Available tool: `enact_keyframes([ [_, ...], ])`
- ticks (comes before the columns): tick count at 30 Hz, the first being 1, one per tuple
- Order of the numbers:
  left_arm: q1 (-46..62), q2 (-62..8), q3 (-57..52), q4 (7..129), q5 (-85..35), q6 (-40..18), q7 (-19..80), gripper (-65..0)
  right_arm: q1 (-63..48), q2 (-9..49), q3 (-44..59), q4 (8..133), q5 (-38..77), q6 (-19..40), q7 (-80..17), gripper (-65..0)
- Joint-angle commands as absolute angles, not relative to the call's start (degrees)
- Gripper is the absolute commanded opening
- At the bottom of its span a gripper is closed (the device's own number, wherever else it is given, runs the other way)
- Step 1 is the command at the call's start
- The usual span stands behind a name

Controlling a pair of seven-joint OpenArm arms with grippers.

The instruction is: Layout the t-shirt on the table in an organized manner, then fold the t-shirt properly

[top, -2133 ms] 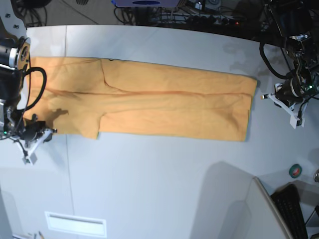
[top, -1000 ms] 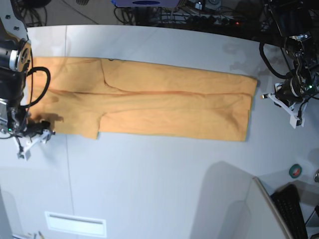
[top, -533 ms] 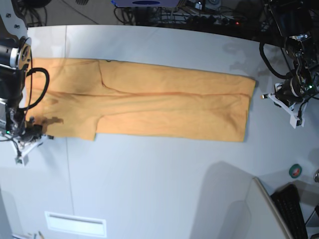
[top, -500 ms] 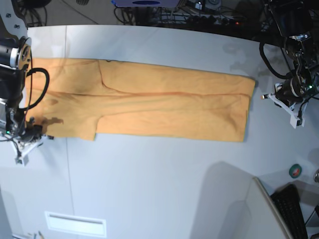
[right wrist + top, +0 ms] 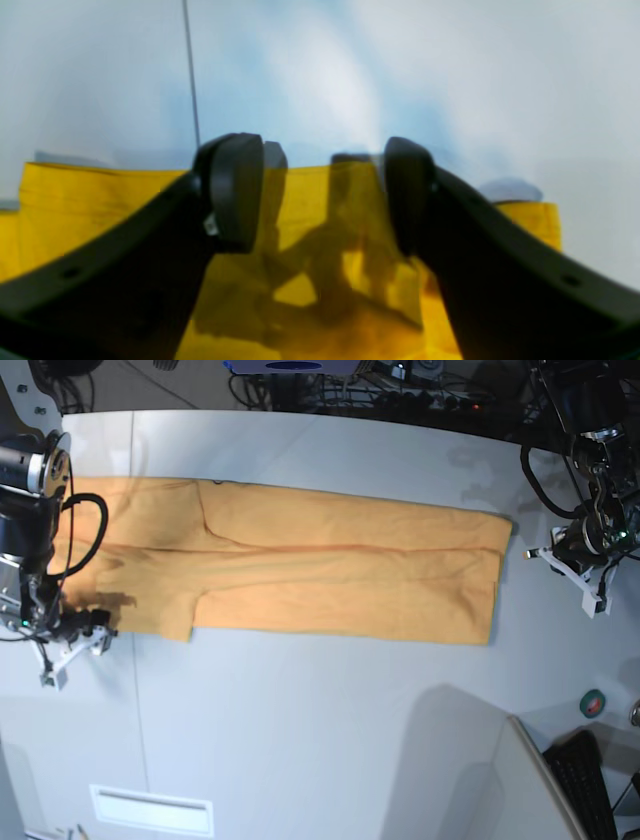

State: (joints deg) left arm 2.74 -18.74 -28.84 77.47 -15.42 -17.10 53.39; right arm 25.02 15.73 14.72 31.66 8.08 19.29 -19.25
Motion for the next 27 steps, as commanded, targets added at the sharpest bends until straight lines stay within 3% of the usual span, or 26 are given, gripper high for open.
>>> enact_keyframes([
  [1,2.07,-19.91,-29.14,78.37,-15.52,-17.19,52.79,-65.0,26.51,16.84,14.81,32.66,8.4,19.47,-18.15,-29.3],
  [9,2.07,-19.91,-29.14,78.37,-15.43,-17.19,52.79,-65.0,25.89,16.75,14.81,32.66,8.4,19.47,-18.15,-54.6],
  [16,1.98,-19.91,-28.97,78.37,-15.43,-17.19,52.79,-65.0,22.11,16.22,14.9,40.13,8.4,19.03,-18.15,-52.2],
  [20,1.98,-19.91,-28.88,78.37,-15.43,-17.19,52.79,-65.0,21.32,15.78,14.81,41.19,8.4,19.21,-18.24,-65.0],
  [27,2.07,-19.91,-29.05,78.37,-15.43,-17.19,52.79,-65.0,18.51,14.55,15.16,45.14,8.66,19.3,-18.24,-65.0],
])
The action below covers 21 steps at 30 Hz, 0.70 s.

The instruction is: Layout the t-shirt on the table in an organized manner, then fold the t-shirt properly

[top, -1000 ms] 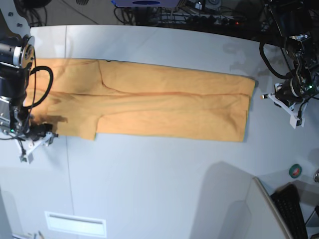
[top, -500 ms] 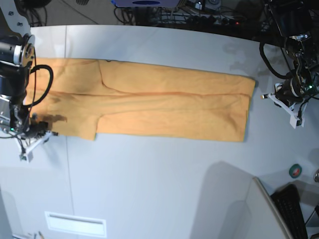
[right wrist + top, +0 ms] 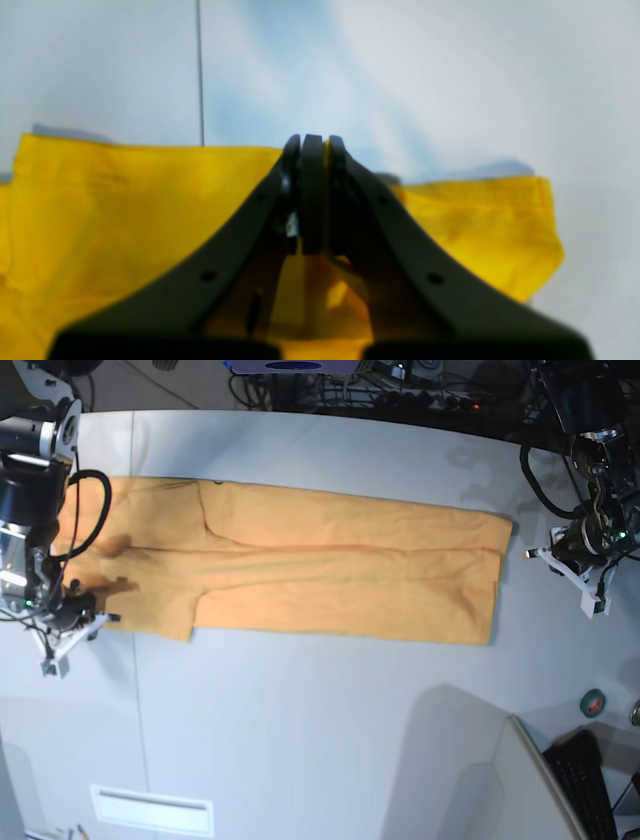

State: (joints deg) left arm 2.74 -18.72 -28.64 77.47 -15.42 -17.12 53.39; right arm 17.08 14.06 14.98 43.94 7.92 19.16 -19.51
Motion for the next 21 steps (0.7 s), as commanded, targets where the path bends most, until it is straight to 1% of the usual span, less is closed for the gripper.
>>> enact_keyframes([
  [1,2.07,-19.91,-29.05,78.37,-15.43,-17.19,52.79,-65.0,17.8,14.37,15.16,46.9,8.66,19.3,-18.24,-65.0],
  [4,2.07,-19.91,-29.14,77.85,-15.43,-17.19,52.79,-65.0,14.81,14.29,15.25,52.53,8.66,19.03,-18.33,-65.0],
  [8,2.07,-19.91,-29.14,76.79,-15.43,-17.19,52.53,-65.0,11.12,13.05,15.34,61.05,8.66,19.03,-24.92,-65.0],
  [11,2.07,-19.91,-28.88,76.97,-15.43,-17.19,52.53,-65.0,7.34,12.7,15.34,68.0,8.66,19.03,-27.74,-65.0],
  [14,2.07,-19.91,-28.88,76.97,-15.43,-17.19,52.53,-65.0,3.12,10.59,15.69,75.03,8.66,19.03,-30.11,-65.0],
  [16,2.07,-19.91,-28.79,77.05,-15.43,-17.19,52.53,-65.0,0.84,9.36,18.24,79.16,8.66,19.03,-31.87,-65.0],
  [18,1.98,-19.91,-28.7,77.14,-15.43,-17.19,52.53,-65.0,-0.48,7.43,20.62,81.63,8.66,19.38,-33.27,-65.0],
  [21,1.71,-19.91,-28.62,76.97,-15.43,-17.19,52.53,-65.0,-2.33,6.2,22.46,83.56,8.66,19.38,-33.89,-65.0],
])
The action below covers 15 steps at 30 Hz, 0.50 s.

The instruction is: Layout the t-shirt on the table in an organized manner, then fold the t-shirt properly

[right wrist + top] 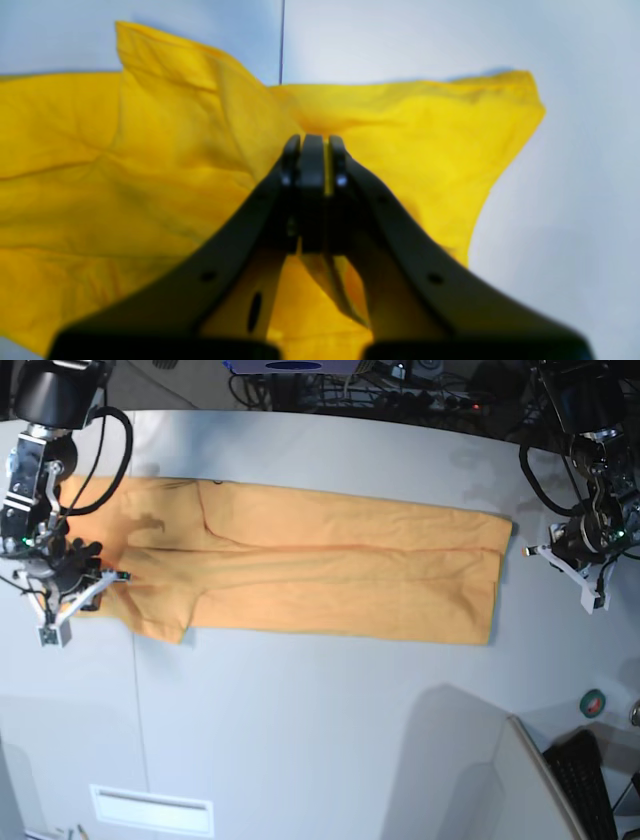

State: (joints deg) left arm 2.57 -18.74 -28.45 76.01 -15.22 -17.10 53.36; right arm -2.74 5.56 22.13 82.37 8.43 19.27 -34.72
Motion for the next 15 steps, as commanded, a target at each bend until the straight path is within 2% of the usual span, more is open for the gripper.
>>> enact_keyframes([
  [1,1.71,-19.91,-28.62,76.97,-15.43,-17.19,52.53,-65.0,-2.86,6.02,22.55,84.09,8.66,19.38,-34.07,-65.0],
  [15,1.54,-19.91,-28.53,76.88,-15.43,-17.19,52.53,-65.0,-9.19,-1.63,28.79,87.16,8.66,19.38,-33.98,-65.0],
])
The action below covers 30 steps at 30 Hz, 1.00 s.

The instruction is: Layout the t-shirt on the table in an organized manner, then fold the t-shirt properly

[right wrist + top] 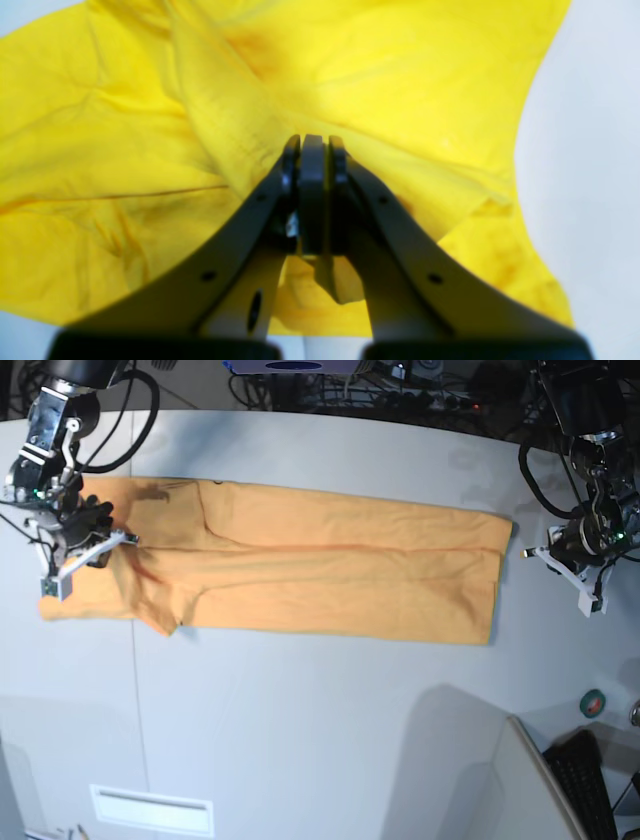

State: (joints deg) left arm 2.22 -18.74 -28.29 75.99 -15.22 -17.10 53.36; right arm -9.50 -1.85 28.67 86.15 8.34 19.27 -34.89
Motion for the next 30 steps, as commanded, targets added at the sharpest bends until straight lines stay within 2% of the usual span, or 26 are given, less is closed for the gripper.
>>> enact_keyframes([
  [1,1.54,-19.91,-28.53,76.88,-15.43,-17.19,52.53,-65.0,-9.27,-1.89,28.88,87.16,8.66,19.38,-34.07,-65.0],
  [3,1.63,-19.82,-28.53,76.88,-15.43,-17.19,52.53,-65.0,-9.36,-2.15,29.32,87.16,8.66,19.38,-34.07,-65.0],
  [6,1.98,-19.74,-28.53,77.23,-15.43,-17.19,52.53,-65.0,-9.98,-2.42,29.41,87.69,8.66,19.38,-34.07,-45.5],
  [7,2.07,-19.74,-28.53,77.32,-15.43,-17.19,52.53,-65.0,-10.24,-2.42,29.41,88.66,8.66,19.38,-34.07,-41.4],
  [9,2.07,-19.74,-28.53,77.32,-15.43,-17.19,52.53,-65.0,-10.86,-2.42,29.23,91.82,8.66,19.38,-33.98,-39.5],
  [14,2.07,-19.74,-28.53,77.32,-15.43,-17.19,52.53,-65.0,-11.74,-2.42,29.41,98.42,8.66,19.38,-33.98,-39.5],
  [16,2.07,-19.74,-28.53,77.32,-15.52,-17.19,52.53,-65.0,-12.0,-2.42,29.41,99.56,8.66,19.38,-34.07,-42.0],
  [18,2.07,-19.74,-28.53,77.32,-15.52,-17.19,52.53,-65.0,-12.62,-2.24,28.97,99.74,8.66,19.38,-33.98,-51.2],
  [20,2.07,-19.74,-28.53,77.23,-15.52,-17.19,52.53,-65.0,-12.53,-2.24,28.97,98.59,8.66,19.38,-34.07,-64.1],
  [25,2.07,-19.74,-28.53,77.23,-15.6,-17.19,52.53,-65.0,-10.77,-1.98,29.41,87.43,8.66,19.38,-33.71,-65.0],
  [30,2.07,-19.74,-28.53,77.05,-15.43,-17.19,52.53,-65.0,-12.62,-2.24,28.97,87.08,8.66,19.38,-33.71,-65.0],
])
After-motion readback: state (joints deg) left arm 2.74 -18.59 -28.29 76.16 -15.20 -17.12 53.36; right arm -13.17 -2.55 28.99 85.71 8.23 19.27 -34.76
